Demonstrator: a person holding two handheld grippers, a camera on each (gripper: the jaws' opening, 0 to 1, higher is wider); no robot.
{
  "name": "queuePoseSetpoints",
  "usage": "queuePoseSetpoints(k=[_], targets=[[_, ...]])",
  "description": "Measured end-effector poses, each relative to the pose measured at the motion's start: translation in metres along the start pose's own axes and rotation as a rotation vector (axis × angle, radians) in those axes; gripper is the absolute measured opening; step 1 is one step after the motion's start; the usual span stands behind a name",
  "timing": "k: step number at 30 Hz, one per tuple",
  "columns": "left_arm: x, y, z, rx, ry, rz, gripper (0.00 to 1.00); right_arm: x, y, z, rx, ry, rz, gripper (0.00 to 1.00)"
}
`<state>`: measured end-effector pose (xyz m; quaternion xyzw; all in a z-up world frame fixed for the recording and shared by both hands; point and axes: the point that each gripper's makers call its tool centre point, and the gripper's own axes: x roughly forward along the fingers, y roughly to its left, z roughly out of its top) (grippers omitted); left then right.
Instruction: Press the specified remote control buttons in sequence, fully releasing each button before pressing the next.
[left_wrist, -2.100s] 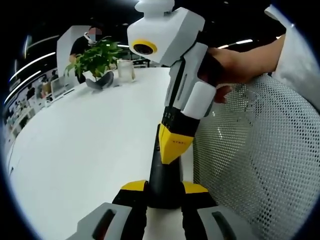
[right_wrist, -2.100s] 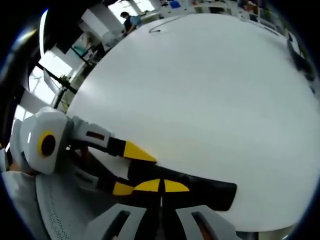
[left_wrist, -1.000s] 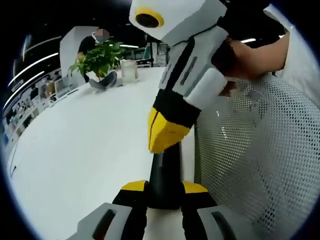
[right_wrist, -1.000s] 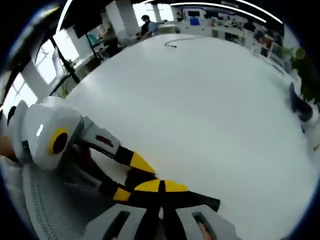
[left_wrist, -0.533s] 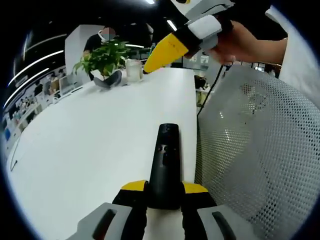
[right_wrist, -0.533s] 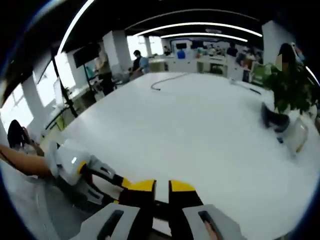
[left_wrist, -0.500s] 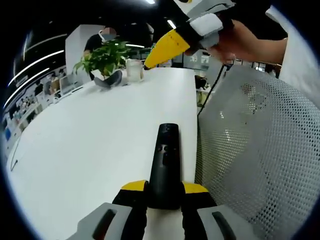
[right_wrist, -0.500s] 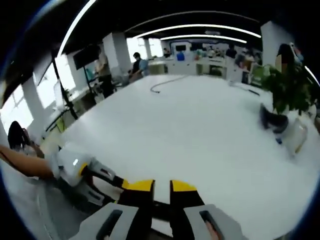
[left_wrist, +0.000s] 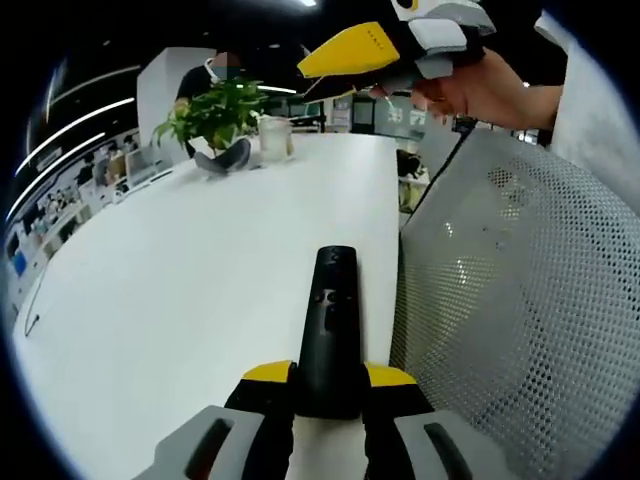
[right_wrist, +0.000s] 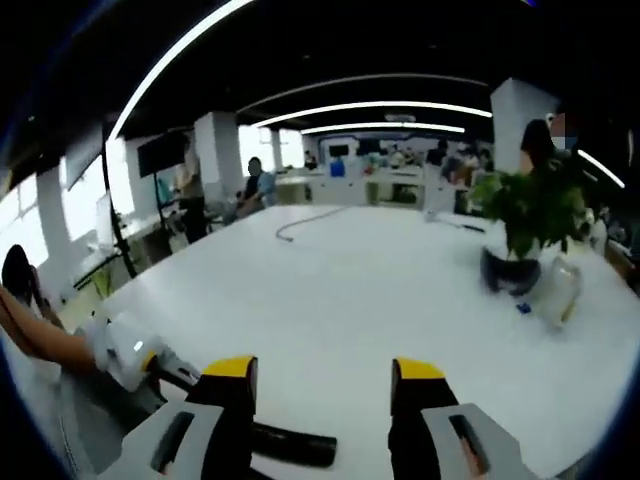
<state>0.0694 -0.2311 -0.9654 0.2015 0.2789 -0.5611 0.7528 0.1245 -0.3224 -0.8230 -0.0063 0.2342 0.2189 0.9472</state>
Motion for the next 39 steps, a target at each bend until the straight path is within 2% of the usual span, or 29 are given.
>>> queuePoseSetpoints(k=[3,6,8,14,20,26,28,32,39], targets=[[0.0,0.001,0.001,0.0,0.002,-0.001,0.24,0.0,0.0,-0.003,0.017,-0.016,0.028,0.6],[0.0,0.0,0.001,-0.004,0.004,0.002,0.24,0.0,0.001,0.003,0.063,-0.059,0.047,0.67],[0.001,0.001,0.001,-0.004,0.006,0.002,0.24,0.0,0.002,0.007,0.036,-0.096,0.04,0.71],[0.001,0.0,0.001,-0.001,0.028,0.002,0.24,-0.002,0.007,0.013,-0.057,-0.136,0.033,0.79],[0.001,0.0,0.002,0.005,0.056,-0.004,0.24,-0.003,0.007,0.015,-0.099,-0.147,0.023,0.8],[0.001,0.003,0.003,0.012,0.086,-0.013,0.23,-0.005,0.002,0.019,-0.086,-0.168,0.008,0.78],[0.0,0.006,0.001,0.013,0.112,-0.007,0.23,-0.005,0.001,0.019,-0.087,-0.169,0.002,0.77],[-0.004,0.012,0.001,0.1,0.148,-0.007,0.23,-0.002,0.0,0.018,-0.089,-0.159,-0.006,0.76],[0.0,0.018,0.002,0.132,0.165,-0.03,0.23,0.001,0.003,0.014,-0.099,-0.131,0.003,0.73]])
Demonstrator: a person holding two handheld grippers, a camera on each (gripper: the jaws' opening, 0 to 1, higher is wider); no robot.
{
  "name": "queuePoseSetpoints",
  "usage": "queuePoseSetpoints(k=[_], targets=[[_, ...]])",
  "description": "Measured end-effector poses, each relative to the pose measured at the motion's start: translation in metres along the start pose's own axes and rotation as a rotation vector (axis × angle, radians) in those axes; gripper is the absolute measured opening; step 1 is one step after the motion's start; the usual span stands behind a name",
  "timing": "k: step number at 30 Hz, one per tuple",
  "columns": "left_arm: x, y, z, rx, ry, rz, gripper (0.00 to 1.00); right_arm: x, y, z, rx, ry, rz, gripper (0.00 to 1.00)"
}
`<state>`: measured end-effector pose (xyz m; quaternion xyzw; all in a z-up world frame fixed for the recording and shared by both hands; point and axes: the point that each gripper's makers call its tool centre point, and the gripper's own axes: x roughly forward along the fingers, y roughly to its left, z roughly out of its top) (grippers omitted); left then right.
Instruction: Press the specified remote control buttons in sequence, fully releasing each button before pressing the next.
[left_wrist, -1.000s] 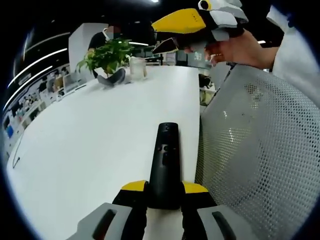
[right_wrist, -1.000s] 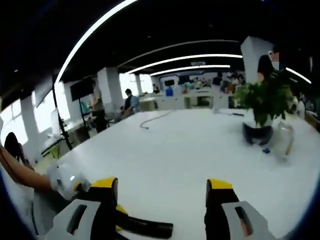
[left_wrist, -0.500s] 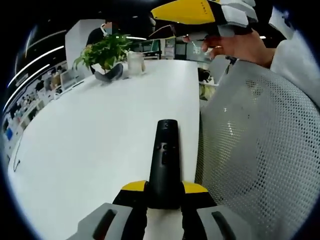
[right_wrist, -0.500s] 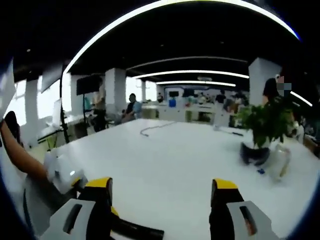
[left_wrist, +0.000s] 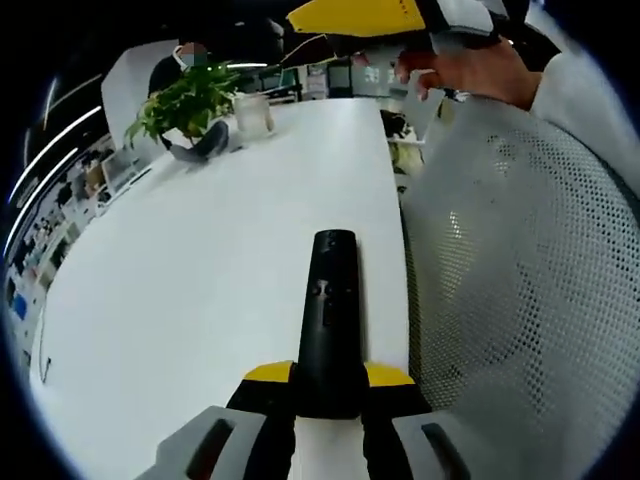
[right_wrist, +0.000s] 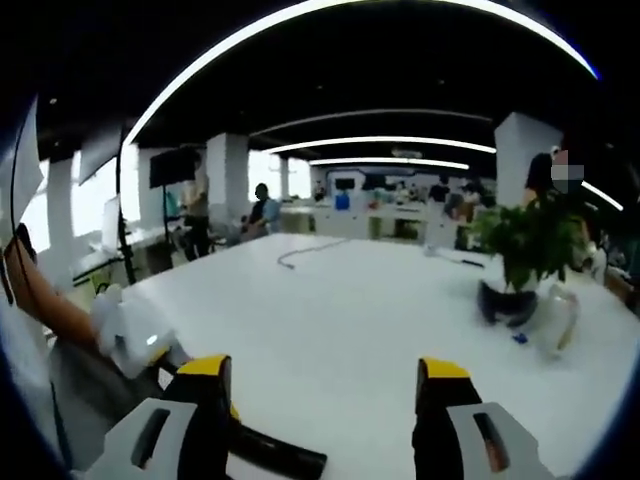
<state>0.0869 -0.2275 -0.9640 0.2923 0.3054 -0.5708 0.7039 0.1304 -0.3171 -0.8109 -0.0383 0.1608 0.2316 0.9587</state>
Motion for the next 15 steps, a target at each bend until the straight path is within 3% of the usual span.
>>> queuePoseSetpoints(k=[6,15], targets=[[0.001,0.009,0.001,0.021,0.028,-0.028,0.23,0.003,0.002,-0.003,-0.006,0.02,0.008,0.72],[0.004,0.033,0.004,0.033,0.058,-0.02,0.23,0.003,0.0,-0.004,0.005,0.027,0.006,0.7]])
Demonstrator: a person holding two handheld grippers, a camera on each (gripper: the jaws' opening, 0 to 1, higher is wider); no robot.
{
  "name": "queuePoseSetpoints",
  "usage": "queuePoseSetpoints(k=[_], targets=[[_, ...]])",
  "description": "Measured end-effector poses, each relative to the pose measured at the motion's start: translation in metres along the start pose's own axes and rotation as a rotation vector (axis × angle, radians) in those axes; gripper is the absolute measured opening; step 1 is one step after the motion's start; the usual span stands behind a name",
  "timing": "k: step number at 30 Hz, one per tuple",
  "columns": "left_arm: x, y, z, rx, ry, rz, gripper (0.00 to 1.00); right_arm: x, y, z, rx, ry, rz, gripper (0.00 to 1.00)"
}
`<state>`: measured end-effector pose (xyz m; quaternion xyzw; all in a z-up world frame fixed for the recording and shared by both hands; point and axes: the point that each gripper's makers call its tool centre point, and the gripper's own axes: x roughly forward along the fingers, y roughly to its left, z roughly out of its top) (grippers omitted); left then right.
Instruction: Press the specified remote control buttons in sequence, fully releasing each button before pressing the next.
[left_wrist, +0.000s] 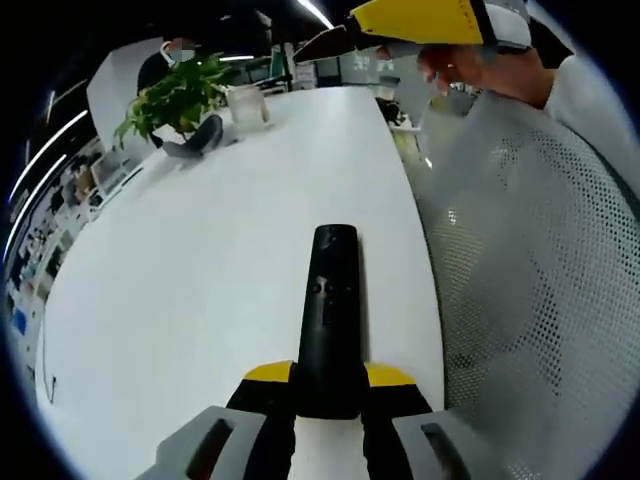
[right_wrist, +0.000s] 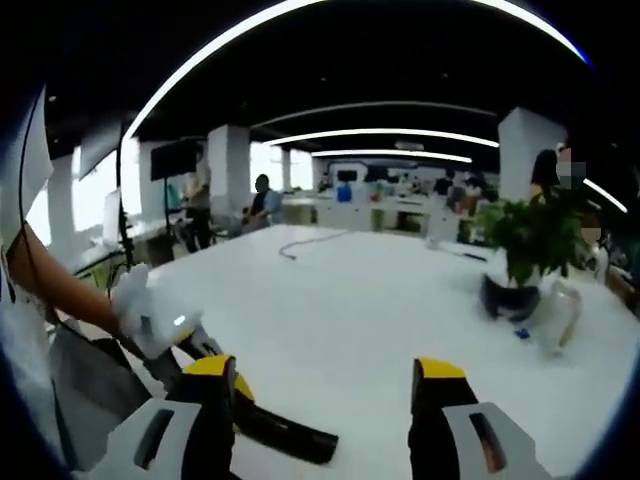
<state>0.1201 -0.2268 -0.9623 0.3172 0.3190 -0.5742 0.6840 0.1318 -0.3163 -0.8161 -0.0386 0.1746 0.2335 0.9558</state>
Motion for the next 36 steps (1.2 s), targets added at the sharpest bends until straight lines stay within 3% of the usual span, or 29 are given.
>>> queuePoseSetpoints(k=[20,36], targets=[[0.002,0.087,0.005,0.06,0.06,0.078,0.23,0.002,0.0,-0.006,0.008,0.029,0.005,0.67],[0.011,0.139,0.005,0.078,0.106,0.099,0.23,0.002,0.0,-0.012,-0.001,0.057,0.003,0.65]])
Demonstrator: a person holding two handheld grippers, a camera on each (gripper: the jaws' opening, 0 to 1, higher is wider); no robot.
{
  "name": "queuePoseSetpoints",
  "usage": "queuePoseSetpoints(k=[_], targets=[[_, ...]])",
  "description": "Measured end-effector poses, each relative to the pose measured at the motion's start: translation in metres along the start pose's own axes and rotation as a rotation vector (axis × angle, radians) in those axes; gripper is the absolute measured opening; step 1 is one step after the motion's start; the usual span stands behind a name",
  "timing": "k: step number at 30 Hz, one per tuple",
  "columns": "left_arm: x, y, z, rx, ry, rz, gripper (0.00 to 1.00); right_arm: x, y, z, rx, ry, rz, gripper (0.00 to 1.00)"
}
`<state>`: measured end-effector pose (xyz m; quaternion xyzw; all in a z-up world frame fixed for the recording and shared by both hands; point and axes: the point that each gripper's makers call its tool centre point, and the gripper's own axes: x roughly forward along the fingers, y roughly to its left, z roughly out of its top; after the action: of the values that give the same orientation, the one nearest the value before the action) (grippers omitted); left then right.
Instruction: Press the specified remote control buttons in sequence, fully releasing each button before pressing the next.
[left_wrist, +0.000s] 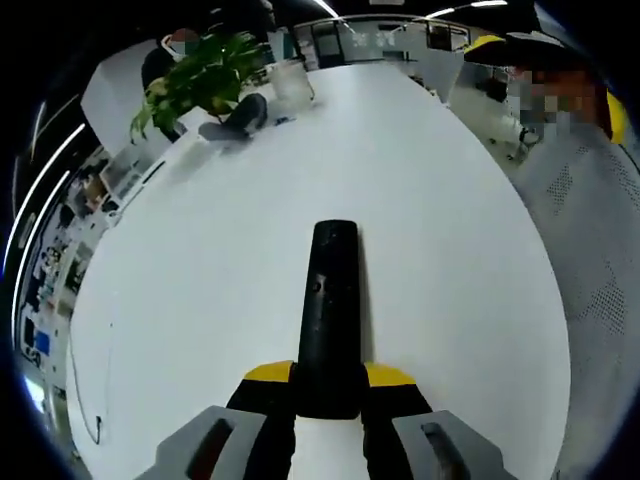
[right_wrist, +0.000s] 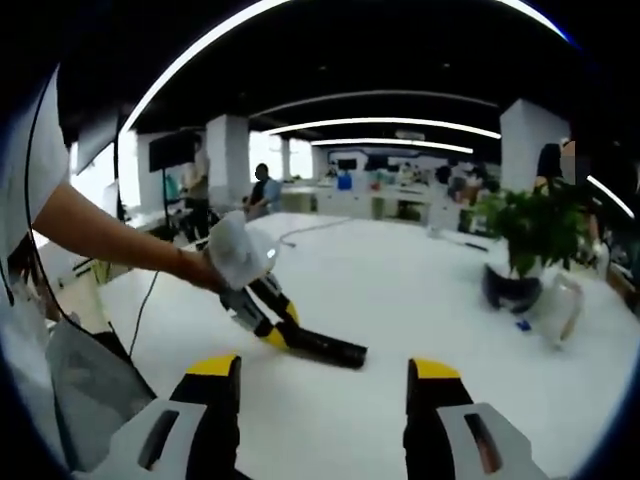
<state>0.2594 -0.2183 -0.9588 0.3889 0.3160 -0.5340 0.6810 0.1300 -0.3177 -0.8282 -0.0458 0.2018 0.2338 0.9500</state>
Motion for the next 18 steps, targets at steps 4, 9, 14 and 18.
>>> queuePoseSetpoints(k=[4,9,14,18], targets=[[0.003,0.016,0.0,-0.004,0.003,0.007,0.23,0.0,0.0,-0.002,-0.004,0.009,-0.003,0.64],[0.006,0.031,0.0,0.006,0.013,0.016,0.23,0.001,0.0,-0.003,-0.002,0.016,-0.005,0.64],[0.01,0.043,-0.003,0.032,0.04,0.018,0.23,0.002,-0.001,-0.004,-0.002,0.02,-0.005,0.63],[0.013,0.053,-0.004,0.037,0.048,0.017,0.23,0.003,0.0,-0.005,-0.005,0.029,-0.001,0.63]])
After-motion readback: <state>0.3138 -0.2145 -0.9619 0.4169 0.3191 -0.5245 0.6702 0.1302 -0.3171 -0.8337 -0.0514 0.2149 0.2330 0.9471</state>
